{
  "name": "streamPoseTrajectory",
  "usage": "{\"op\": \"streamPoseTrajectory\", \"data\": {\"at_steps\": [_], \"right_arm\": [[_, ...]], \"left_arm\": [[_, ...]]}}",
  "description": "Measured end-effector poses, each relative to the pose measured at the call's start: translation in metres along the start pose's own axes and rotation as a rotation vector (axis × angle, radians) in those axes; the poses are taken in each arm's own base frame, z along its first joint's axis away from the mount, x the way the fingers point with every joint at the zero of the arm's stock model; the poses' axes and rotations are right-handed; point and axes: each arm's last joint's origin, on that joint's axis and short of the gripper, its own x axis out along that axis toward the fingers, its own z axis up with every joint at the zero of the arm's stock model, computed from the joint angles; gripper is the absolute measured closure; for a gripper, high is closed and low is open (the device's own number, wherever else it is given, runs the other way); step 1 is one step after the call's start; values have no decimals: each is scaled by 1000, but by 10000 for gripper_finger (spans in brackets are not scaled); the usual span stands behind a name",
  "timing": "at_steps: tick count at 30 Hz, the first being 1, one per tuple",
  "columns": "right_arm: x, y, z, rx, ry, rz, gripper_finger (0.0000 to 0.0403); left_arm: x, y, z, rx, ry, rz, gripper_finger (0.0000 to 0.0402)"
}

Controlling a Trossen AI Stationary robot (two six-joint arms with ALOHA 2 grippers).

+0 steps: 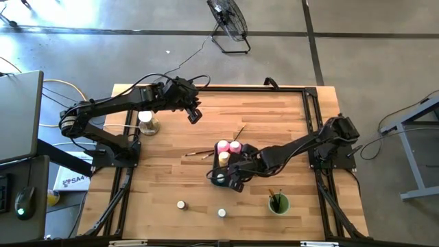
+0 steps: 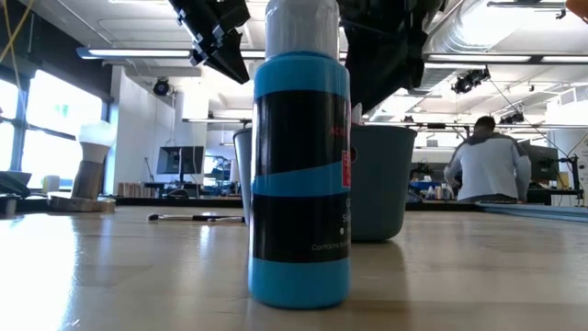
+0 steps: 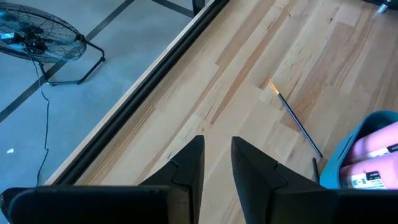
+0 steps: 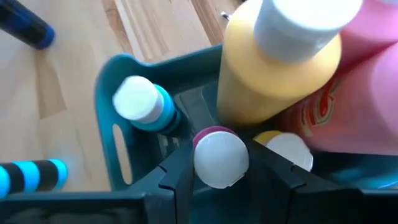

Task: Pick & Place Paint Supplies
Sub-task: Put the small pink and black paint bottle into the blue bin

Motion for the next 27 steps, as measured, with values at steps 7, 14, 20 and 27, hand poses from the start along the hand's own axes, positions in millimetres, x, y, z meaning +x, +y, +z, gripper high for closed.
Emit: {"op": "streamPoseTrajectory", "data": {"at_steps": [7, 14, 20, 27], "right_arm": [[6, -2, -6, 5, 14, 1, 281], [7, -2, -8, -4, 23, 19, 280], [7, -2, -7, -20, 17, 24, 257], [6, -1, -7, -55, 28, 52, 222]], "left_arm": [[0, 0, 0, 0, 0, 1, 325], [0, 0, 0, 0, 0, 1, 325], [0, 0, 0, 0, 0, 2, 325], [0, 0, 0, 0, 0, 2, 325]]}}
